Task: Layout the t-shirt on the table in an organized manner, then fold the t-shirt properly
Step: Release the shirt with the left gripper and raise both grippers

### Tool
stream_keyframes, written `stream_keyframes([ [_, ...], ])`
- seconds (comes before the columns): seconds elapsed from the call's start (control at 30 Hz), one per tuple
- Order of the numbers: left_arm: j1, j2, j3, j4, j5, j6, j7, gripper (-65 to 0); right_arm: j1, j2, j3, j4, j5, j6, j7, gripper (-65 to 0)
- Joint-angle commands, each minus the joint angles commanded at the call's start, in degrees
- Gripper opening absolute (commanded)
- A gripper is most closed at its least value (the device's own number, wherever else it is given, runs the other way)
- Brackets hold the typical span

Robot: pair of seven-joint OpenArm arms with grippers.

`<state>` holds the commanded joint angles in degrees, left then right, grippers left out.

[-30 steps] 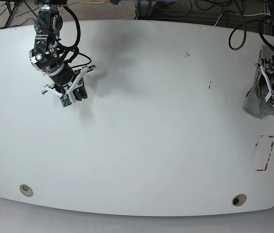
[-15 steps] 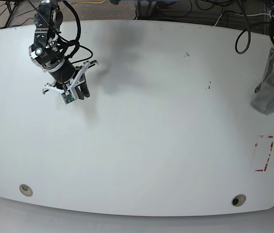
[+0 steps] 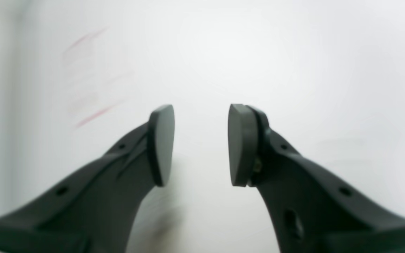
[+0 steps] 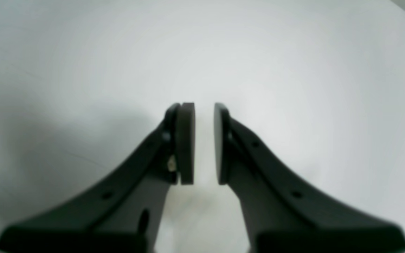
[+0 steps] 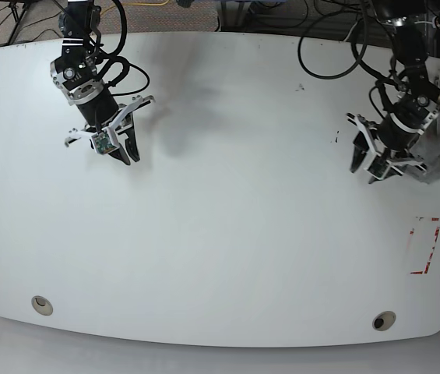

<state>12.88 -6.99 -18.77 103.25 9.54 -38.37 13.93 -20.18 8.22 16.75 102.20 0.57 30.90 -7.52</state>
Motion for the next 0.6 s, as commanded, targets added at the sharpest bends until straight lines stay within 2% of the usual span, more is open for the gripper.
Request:
stream_keyframes([
  [0.07, 2.1, 1.9, 0.1, 0.9, 0.0, 1.7, -2.5, -41.3, -1.3, -1.1, 1.7, 0.0, -0.2, 0.18, 0.4, -55.5],
  [0.17, 8.0, 6.5, 1.3, 4.7, 0.0, 4.0, -5.8, -41.3, -5.4, -1.7, 3.6, 1.4, 0.1, 0.26, 0.4, -55.5],
  [0.33, 17.3, 11.7, 4.0, 10.3, 0.0, 4.6, -6.1, -41.3, -13.3, -2.0, 4.3, 5.3, 1.9, 0.26, 0.3, -55.5],
  [0.47, 25.7, 13.9, 6.0, 11.3, -0.2, 4.6, -6.1, -41.3, -21.1, -2.1, 4.3, 9.2, 5.7, -0.09, 0.2, -55.5],
  [0.6, 32.5, 14.4, 7.7, 11.4, -0.4, 4.6, -6.1, -41.3, -27.4, -2.1, 4.2, 11.3, 8.0, -0.18, 0.2, -55.6],
])
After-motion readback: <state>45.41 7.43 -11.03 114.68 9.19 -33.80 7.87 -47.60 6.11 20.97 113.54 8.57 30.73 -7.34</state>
